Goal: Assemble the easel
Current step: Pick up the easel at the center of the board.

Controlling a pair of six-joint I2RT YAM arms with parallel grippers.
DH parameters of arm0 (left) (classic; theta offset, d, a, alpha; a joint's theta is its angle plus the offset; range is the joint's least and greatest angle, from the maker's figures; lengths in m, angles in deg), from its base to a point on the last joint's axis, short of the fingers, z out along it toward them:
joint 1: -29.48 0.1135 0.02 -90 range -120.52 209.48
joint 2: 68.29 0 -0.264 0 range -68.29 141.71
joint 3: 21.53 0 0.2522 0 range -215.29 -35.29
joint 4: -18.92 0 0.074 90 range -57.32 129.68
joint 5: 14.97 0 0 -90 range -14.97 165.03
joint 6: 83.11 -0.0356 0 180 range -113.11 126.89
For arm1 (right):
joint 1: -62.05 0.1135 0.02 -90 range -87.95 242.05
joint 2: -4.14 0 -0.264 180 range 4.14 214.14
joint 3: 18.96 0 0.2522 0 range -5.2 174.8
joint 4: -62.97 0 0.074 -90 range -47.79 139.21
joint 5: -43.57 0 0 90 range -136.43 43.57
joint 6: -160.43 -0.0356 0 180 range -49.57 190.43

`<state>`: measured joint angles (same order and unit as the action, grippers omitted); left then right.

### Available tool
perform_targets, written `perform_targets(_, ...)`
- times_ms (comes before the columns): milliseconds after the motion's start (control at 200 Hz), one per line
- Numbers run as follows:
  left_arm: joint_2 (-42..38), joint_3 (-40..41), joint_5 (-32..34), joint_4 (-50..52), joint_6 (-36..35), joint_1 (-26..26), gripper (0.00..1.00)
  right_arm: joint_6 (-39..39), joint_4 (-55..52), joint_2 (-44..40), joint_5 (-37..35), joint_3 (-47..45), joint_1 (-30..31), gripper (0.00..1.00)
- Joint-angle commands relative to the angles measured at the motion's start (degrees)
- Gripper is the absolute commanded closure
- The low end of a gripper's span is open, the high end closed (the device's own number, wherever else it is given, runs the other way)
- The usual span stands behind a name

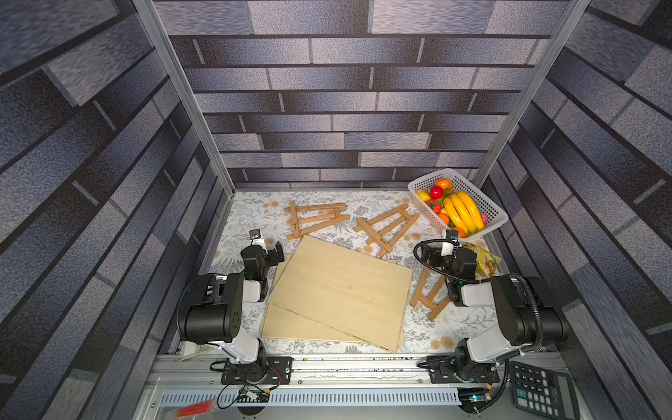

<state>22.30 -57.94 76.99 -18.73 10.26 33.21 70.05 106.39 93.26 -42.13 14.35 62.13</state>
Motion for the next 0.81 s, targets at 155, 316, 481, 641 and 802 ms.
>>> perform_targets(155, -0.89, 0.36, -0.50, -1.67, -2.05, -0.65, 0.00, -0.41, -0.68, 0.08, -0.39, 0.20, -0.34, 0.00)
perform_targets(316, -0.83, 0.40, -0.51, -1.76, -1.97, -0.55, 0.00, -0.50, -0.41, 0.04, -0.28, 0.10, -0.34, 0.00)
perform_targets(481, -0.72, -0.34, 2.08, -0.41, -0.69, -0.34, 0.00, -0.50, -0.46, 0.08, -0.27, 0.05, -0.34, 0.00)
perform_targets(641, -0.78, -0.42, 1.99, -0.27, -0.47, -0.07, 0.00, -0.41, -0.06, 0.09, -0.16, -0.10, -0.34, 0.00)
perform_targets(802, -0.82, -0.45, 1.97, -0.26, -0.43, -0.09, 0.00, -0.30, -0.50, 0.09, -0.27, 0.06, -0.34, 0.00)
